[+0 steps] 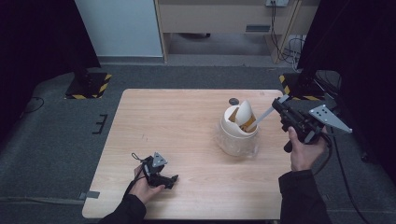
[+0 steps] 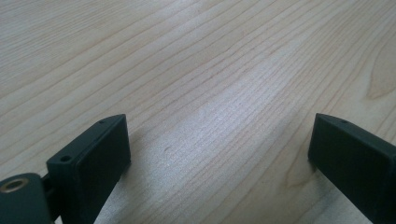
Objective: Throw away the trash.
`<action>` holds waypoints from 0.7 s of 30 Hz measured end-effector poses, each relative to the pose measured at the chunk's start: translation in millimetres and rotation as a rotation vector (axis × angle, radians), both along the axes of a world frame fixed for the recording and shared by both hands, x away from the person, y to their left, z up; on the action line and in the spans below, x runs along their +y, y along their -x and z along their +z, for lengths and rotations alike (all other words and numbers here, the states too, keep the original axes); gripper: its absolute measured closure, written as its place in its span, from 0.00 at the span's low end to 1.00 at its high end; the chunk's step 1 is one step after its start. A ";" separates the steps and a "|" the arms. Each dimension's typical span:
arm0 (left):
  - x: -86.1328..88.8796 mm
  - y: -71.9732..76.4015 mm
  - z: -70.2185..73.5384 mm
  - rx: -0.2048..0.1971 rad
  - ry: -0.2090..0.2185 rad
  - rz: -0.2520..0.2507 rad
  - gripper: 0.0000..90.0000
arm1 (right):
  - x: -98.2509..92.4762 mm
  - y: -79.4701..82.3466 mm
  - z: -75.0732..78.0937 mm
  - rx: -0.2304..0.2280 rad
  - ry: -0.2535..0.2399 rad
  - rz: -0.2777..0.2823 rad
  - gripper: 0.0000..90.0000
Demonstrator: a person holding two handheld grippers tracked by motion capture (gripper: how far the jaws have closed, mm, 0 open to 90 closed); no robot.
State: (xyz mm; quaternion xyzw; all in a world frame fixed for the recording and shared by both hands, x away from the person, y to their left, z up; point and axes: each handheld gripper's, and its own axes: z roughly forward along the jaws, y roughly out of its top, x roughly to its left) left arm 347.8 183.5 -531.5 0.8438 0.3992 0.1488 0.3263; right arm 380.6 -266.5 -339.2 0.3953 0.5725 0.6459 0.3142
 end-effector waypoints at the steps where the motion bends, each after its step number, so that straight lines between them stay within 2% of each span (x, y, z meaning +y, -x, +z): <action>1: 0.0 0.0 -0.1 0.000 0.000 0.000 0.05 | 1.0 -1.7 -2.7 0.008 0.006 -0.001 0.90; 11: -0.2 0.0 -0.5 -0.003 0.003 -0.001 0.05 | 9.6 -13.4 -23.2 0.056 0.045 0.013 0.89; 20: -0.1 -0.1 -0.5 -0.003 0.002 -0.001 0.05 | 15.3 -23.4 -43.4 0.129 0.079 0.028 0.89; 21: -0.2 -0.1 -0.5 -0.003 0.001 0.000 0.05 | 15.6 -25.2 -47.9 0.149 0.085 0.032 0.89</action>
